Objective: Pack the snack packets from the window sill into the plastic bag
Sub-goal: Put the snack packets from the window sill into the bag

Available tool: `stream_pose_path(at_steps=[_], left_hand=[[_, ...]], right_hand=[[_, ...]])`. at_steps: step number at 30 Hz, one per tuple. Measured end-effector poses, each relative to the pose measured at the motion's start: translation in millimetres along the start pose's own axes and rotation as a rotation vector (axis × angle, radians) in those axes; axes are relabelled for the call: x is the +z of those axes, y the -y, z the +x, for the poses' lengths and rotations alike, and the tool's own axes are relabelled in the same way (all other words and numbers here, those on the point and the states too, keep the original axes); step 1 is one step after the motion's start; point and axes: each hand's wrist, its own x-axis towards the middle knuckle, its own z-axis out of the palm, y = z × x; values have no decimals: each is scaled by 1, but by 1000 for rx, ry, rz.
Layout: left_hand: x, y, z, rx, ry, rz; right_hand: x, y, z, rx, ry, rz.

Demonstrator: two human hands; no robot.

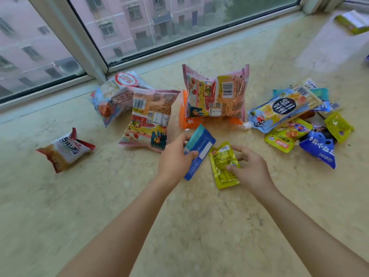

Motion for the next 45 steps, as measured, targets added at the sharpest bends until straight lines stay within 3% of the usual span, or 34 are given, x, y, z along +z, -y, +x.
stream_pose_path(at_steps=[9, 22, 31, 45], left_hand=[[-68, -4, -89, -71, -95, -266], [-242, -28, -309, -225, -418, -657], [-325, 6, -429, -202, -509, -645], [-405, 93, -563, -154, -553, -681]], right_hand=[[-1, 37, -87, -76, 1, 201], [-9, 189, -267, -155, 76, 439], [43, 266, -394, -280, 133, 439], [130, 297, -563, -321, 196, 436]])
